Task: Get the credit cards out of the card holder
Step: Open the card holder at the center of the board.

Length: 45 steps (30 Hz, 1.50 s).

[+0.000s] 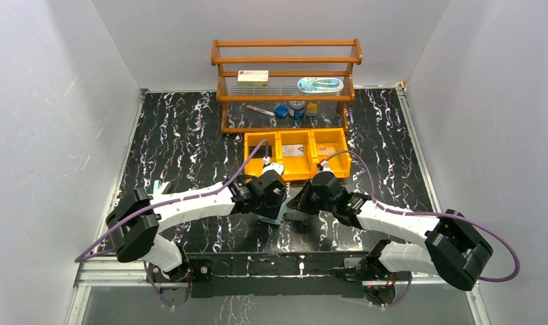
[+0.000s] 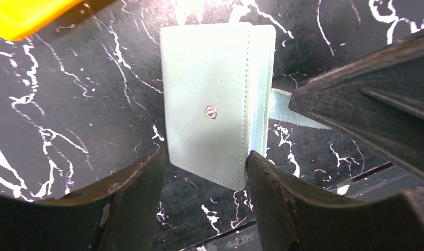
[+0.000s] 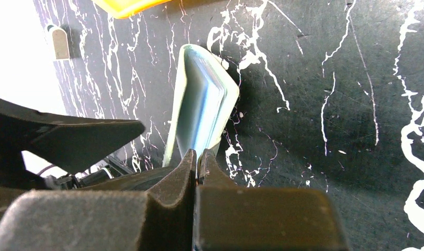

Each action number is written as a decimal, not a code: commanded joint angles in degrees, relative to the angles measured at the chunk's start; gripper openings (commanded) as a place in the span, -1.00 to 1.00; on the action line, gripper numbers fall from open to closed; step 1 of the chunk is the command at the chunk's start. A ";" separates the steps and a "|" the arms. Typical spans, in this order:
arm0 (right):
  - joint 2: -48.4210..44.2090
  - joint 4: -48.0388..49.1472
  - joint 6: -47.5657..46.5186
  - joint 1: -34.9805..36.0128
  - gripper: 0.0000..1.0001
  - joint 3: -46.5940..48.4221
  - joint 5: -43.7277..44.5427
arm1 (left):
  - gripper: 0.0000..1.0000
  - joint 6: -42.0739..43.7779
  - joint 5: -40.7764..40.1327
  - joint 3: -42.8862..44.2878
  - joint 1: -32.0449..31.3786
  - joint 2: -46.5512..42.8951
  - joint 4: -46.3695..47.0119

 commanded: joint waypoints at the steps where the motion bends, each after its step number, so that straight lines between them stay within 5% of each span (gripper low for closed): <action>1: -0.95 0.52 0.16 -0.37 -1.00 0.28 0.67 | 0.16 -0.32 -3.83 -0.44 -0.30 -4.22 -1.74; 10: -1.15 -0.35 -0.66 -0.45 -1.00 0.48 0.24 | 0.14 0.28 -4.67 0.53 -0.29 -2.21 -1.83; 20: -1.02 0.08 -0.20 -0.48 -1.00 0.58 0.13 | 0.43 3.72 5.20 0.74 -0.29 -1.46 5.48; 31: -2.69 0.34 0.61 -0.52 -1.00 0.40 -0.04 | 0.34 6.11 0.36 2.34 -0.29 3.39 0.10; 45: -2.65 0.08 0.61 -0.63 -1.00 -0.22 0.14 | 0.18 3.55 -3.60 0.15 -0.29 -2.54 0.56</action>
